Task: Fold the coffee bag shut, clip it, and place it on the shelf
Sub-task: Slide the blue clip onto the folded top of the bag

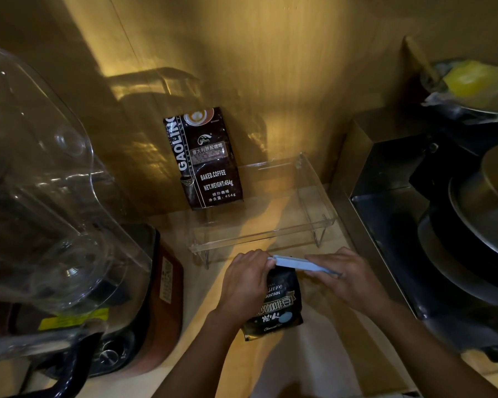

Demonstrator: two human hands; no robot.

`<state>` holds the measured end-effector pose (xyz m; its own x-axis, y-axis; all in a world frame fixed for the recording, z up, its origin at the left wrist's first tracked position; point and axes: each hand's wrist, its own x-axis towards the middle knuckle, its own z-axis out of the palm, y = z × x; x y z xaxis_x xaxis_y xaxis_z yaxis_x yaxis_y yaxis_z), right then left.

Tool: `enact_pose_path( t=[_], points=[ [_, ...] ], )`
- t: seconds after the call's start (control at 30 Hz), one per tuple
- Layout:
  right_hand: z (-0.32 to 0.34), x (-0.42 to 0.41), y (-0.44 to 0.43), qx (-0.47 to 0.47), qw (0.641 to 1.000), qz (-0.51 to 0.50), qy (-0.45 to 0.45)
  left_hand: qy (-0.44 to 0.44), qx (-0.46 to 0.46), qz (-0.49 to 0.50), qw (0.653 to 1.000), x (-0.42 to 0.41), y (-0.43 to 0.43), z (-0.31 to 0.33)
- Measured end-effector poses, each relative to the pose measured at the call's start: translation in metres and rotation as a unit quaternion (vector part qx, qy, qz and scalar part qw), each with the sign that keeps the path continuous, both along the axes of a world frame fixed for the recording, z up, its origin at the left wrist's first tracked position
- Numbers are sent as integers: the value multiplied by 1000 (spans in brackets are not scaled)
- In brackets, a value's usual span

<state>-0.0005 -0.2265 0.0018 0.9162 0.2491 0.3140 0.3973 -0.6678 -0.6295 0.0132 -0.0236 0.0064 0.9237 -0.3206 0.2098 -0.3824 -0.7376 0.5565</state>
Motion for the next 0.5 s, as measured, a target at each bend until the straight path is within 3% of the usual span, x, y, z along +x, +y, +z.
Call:
enact_pose_path(
  t=[0.5],
  points=[
    [-4, -1, 1, 58, 998, -12, 34, 46, -19, -17, 999, 12, 2, 1]
  ],
)
